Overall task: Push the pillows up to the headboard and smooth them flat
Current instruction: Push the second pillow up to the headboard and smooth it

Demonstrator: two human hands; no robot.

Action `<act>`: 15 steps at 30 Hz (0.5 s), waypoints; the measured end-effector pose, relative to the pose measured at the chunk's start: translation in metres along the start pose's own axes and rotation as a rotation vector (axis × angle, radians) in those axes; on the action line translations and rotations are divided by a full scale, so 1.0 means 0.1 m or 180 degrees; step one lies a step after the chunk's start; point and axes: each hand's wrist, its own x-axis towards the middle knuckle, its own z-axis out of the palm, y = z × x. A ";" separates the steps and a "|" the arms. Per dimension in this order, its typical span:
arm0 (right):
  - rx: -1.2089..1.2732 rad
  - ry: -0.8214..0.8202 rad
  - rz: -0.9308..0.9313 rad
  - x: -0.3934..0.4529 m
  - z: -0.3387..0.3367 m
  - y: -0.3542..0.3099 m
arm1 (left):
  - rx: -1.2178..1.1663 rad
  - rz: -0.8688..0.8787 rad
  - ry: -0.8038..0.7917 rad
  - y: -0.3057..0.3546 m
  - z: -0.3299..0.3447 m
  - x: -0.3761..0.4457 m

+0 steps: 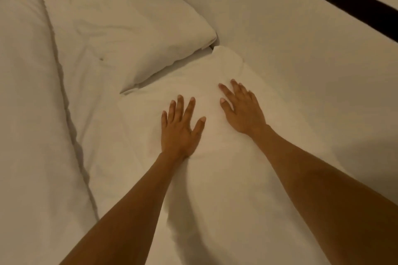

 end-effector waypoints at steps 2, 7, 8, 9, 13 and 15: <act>0.0003 -0.0001 0.0163 0.06 -0.08 0.09 | -0.0061 -0.0187 0.0080 -0.12 -0.06 0.01; 0.0192 -0.0272 0.0669 -0.01 -0.33 0.41 | 0.0073 -0.0737 -0.0174 -0.61 -0.24 -0.20; 0.0268 -0.0285 0.0689 -0.02 -0.40 0.40 | 0.0129 -0.0768 -0.0226 -0.64 -0.29 -0.21; 0.0316 -0.0211 0.0671 -0.04 -0.46 0.36 | 0.0154 -0.0788 -0.0206 -0.63 -0.35 -0.21; 0.0486 0.0659 0.0411 -0.10 -0.71 0.02 | -0.0255 -0.0792 0.0410 -0.21 -0.60 -0.19; 0.0629 0.1029 0.0253 -0.19 -0.72 -0.17 | -0.0700 -0.0687 0.0668 0.09 -0.62 -0.28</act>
